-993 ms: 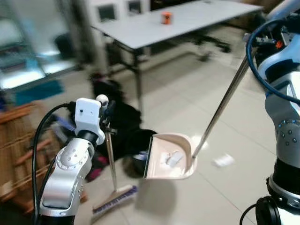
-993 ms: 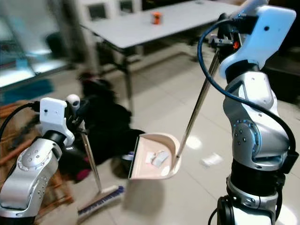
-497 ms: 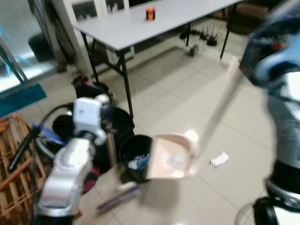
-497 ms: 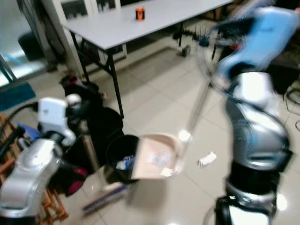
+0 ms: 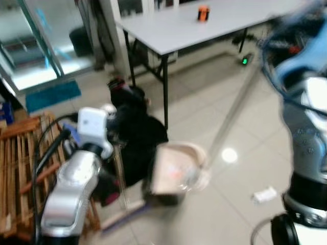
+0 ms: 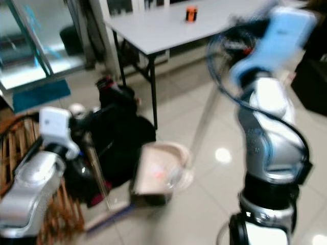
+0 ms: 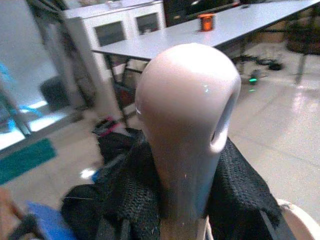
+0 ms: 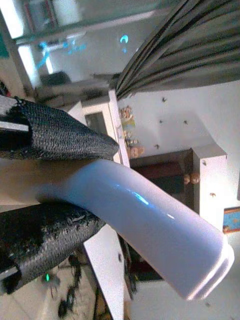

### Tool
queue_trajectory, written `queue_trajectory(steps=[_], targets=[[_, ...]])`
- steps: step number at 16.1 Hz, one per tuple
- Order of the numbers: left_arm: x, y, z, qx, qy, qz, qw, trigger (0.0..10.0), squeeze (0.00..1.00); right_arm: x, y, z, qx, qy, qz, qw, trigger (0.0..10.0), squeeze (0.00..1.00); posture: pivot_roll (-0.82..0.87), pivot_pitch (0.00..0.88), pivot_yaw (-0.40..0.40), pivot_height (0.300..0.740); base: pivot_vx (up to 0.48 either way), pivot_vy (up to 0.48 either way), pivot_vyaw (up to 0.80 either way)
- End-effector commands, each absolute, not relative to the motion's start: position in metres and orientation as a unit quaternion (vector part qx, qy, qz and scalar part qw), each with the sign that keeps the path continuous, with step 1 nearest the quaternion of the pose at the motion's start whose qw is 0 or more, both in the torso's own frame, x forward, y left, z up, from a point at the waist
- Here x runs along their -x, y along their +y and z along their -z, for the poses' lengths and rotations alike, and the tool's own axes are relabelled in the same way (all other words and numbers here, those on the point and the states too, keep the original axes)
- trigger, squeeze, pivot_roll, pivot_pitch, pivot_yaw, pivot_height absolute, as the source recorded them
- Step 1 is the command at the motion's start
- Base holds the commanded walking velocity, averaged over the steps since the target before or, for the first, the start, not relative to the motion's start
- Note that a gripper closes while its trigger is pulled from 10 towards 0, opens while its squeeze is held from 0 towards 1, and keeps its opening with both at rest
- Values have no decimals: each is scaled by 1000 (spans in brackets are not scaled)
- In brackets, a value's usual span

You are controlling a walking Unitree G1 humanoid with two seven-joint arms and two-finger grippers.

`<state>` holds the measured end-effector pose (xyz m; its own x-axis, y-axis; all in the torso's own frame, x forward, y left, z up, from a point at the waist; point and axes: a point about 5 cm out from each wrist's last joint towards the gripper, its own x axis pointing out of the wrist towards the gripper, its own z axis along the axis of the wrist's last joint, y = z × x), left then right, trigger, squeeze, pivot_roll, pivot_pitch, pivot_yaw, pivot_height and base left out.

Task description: Sweep floor

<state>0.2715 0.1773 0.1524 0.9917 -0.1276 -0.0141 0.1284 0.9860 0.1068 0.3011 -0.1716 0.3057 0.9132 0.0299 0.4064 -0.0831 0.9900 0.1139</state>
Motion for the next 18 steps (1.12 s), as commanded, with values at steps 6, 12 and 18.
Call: queue_trajectory(steps=[6,12,18], targets=[[-271,173,-156,-59,-6,74,996,10000,0,-297,-182,-313,-66,-237,-6,969,10000,0,-4,0,57,740,194,0,0],[-269,175,-154,-63,1,67,996,10000,0,-300,-182,-312,-32,-271,8,962,10000,0,-1,0,63,740,0,0,0],[-270,173,-153,-67,2,68,995,10000,0,-307,-149,-302,45,-318,-53,945,10000,0,6,0,63,740,0,0,0]])
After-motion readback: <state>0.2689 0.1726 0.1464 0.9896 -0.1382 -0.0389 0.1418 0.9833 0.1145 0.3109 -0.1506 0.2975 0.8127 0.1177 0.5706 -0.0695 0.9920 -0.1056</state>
